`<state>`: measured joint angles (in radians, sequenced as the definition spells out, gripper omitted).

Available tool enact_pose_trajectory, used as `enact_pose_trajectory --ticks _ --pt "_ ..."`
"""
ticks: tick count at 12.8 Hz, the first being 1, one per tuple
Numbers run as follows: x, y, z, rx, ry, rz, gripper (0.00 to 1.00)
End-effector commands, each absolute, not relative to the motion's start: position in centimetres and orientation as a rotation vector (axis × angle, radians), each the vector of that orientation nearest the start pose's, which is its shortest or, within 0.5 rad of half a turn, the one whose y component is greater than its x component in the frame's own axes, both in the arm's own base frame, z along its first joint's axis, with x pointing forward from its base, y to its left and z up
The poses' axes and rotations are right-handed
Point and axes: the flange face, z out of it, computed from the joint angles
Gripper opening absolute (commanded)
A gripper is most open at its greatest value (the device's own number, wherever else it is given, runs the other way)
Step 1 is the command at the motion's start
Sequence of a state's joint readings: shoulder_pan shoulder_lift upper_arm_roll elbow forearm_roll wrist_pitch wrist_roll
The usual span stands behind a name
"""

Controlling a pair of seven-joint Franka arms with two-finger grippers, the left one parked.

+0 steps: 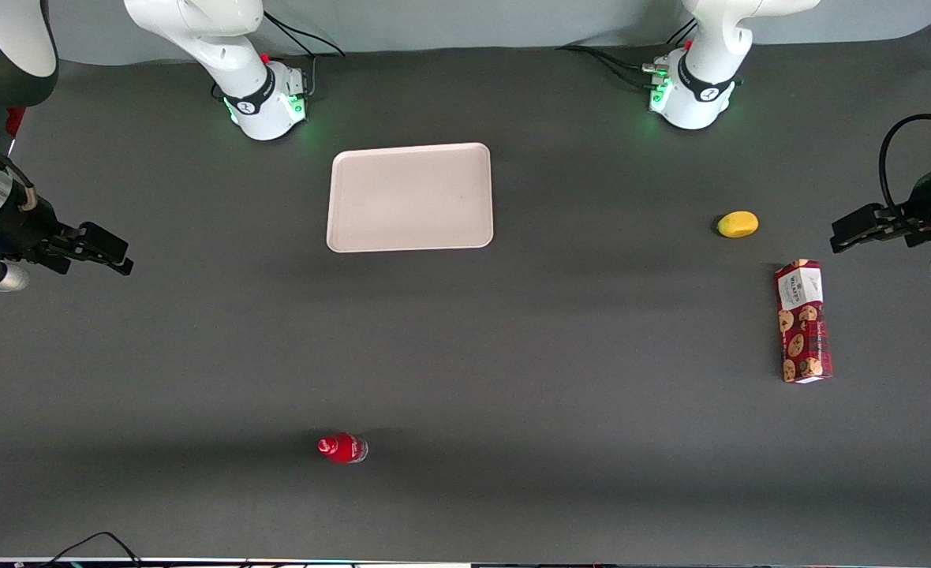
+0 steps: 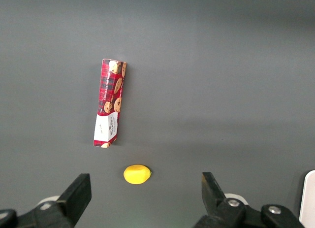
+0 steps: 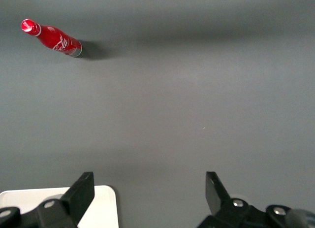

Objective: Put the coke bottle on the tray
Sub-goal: 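Move the open right gripper toward the red Coca-Cola bottle lying down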

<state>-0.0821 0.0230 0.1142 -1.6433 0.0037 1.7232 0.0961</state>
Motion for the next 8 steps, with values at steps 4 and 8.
enact_pose_trajectory --ticks 4,8 --pt "58.0 3.3 60.2 -3.151 0.044 -0.058 1.0" --pt "62.8 12.4 57.5 -3.182 -0.176 -0.073 1.0"
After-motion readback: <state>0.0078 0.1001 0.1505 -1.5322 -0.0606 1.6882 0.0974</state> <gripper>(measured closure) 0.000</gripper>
